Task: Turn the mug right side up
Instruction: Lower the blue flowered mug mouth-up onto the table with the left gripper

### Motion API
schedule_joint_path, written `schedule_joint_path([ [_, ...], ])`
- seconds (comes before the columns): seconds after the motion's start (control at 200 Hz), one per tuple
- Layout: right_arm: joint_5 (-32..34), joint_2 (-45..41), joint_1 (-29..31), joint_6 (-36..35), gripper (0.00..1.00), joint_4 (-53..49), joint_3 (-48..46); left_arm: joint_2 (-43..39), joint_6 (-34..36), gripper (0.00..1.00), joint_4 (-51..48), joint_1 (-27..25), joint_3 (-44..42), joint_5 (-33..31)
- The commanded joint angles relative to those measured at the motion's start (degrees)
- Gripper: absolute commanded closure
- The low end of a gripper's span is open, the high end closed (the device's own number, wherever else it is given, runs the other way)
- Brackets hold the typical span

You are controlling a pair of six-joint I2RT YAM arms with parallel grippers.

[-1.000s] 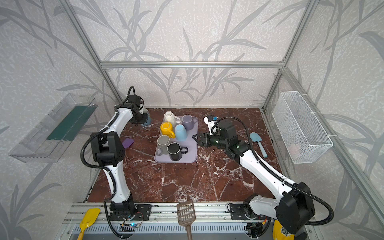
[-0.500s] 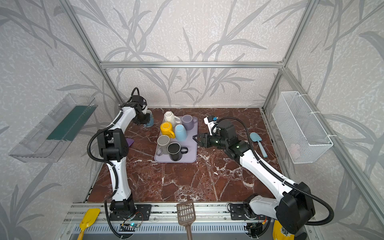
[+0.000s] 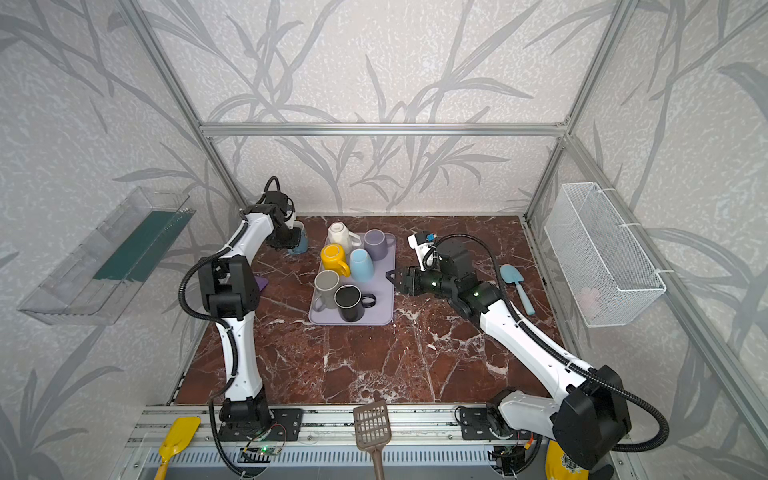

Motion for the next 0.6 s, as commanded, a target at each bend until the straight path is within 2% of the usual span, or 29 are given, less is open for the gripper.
schedule_joint_path([
  [0.0,0.2,-0.9,0.2,-0.9,0.45,-0.1,1.8,1.2,0.9,1.0,-2.9,0.1,3.4,0.6],
  [0.185,0.4,-1.0,0.2,-1.2,0.45,-0.5,1.7,2.5,0.9,1.0,-4.7,0.2,5.2,3.8],
  [0.52,0.5,-1.1,0.2,-1.3,0.44,-0.5,1.5,2.7,0.9,1.0,-5.0,0.2,5.3,3.7],
  [0.595,0.5,-1.0,0.2,-1.3,0.44,-0.5,1.5,2.7,0.9,0.95,-5.1,0.1,5.4,3.6],
])
